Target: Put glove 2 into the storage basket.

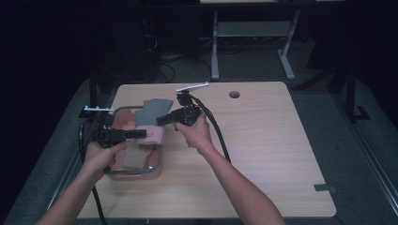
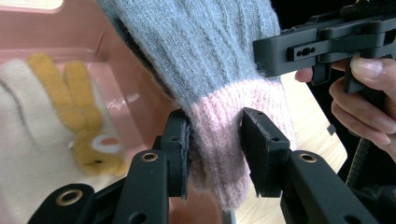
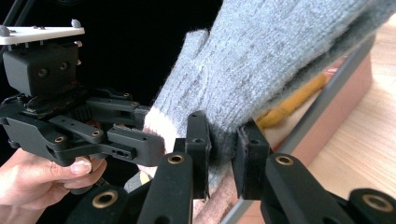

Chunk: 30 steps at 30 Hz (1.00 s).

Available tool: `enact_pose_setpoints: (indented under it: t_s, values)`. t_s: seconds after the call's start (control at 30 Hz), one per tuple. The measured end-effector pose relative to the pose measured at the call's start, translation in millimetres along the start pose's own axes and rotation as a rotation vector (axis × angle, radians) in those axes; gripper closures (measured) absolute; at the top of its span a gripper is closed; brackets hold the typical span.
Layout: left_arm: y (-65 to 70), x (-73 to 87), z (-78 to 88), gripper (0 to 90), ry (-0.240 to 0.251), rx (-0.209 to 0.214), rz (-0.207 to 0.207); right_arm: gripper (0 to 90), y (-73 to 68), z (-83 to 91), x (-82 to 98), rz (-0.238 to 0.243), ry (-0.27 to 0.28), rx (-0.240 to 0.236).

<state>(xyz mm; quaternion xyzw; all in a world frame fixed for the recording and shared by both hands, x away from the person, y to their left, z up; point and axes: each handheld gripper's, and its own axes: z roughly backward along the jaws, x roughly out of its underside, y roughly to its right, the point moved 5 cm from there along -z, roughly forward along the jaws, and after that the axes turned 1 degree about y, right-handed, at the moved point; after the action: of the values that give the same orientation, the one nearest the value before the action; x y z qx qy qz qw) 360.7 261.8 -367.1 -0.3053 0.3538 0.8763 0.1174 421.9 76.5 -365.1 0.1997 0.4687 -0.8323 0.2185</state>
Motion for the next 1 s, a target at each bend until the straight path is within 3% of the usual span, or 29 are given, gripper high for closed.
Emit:
enact_pose_setpoints:
  t_s: [0.43, 1.0]
  values:
    - [-21.3, 8.0, 17.0, 63.2, -0.002, -0.027, 0.019, 78.0, -9.3, -27.4, -1.7, 0.018, -0.034, -0.018]
    - [-44.5, 18.5, 17.6, 63.1, -0.031, -0.062, 0.049, 77.9, -3.0, -56.2, 1.1, 0.011, -0.084, -0.019]
